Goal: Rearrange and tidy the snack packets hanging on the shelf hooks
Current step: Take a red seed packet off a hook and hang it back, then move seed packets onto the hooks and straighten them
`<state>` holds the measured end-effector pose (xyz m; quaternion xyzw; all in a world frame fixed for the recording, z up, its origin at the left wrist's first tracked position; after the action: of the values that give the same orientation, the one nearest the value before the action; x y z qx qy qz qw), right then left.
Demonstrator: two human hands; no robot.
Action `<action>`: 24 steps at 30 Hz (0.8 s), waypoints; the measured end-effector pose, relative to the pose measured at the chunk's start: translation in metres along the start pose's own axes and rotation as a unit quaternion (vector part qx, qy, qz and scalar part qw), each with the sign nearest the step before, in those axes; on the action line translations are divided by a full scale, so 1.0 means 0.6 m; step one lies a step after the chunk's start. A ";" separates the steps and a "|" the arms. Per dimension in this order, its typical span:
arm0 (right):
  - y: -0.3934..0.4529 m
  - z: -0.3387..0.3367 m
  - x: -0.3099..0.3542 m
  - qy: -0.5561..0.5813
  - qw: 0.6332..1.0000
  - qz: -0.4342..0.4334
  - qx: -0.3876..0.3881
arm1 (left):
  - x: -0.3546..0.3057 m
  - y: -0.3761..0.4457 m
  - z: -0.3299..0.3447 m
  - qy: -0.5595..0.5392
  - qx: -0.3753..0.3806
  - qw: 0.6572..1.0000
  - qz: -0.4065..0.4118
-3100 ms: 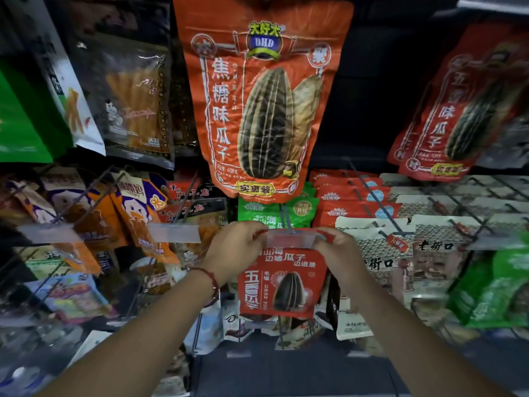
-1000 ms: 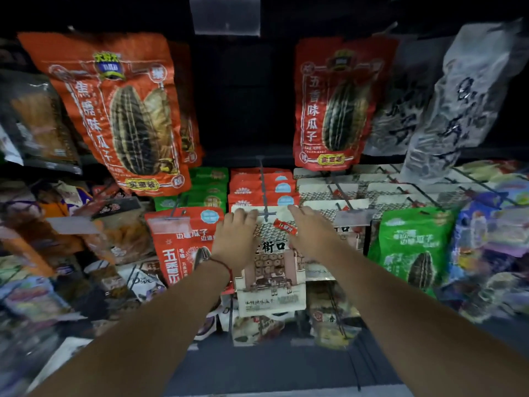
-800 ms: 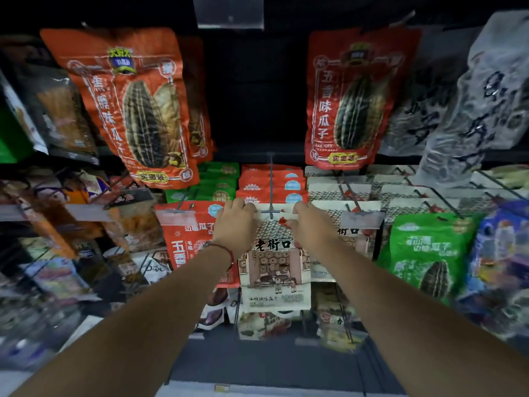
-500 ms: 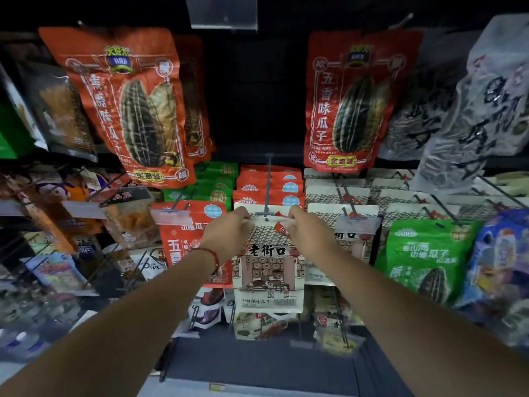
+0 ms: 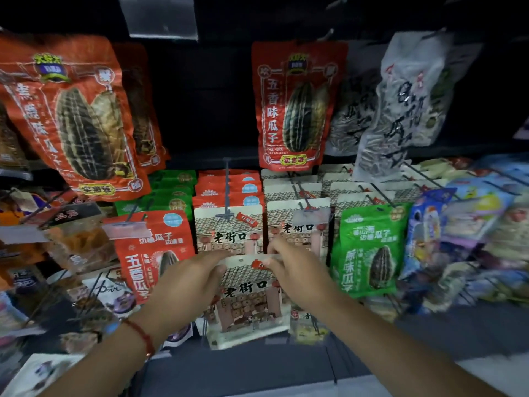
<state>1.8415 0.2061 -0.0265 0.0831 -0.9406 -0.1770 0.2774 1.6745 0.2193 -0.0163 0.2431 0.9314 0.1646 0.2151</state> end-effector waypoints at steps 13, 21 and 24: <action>-0.214 -0.077 -0.041 -0.057 0.987 0.137 -0.064 | -0.110 -0.071 0.083 -0.207 0.105 0.967 0.107; -0.292 -0.125 -0.086 -0.058 0.975 0.195 -0.090 | -0.195 -0.079 0.110 -0.216 0.112 0.958 0.151; -0.297 -0.139 -0.106 -0.055 0.975 0.196 -0.084 | -0.215 -0.069 0.122 -0.200 0.112 0.962 0.151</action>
<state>1.9508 0.0338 -0.0602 -0.1368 -0.9344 -0.2014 0.2601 1.7958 0.1321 -0.0545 0.4311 0.8347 0.0375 0.3407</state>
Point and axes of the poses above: each hand's wrist, its own y-axis towards the middle knuckle, its own z-axis out of the palm, x = y × z, the point moved 9 cm from there along y, towards the middle knuckle, and after that the axes turned 9 degrees about -x, right-handed, at the moved point
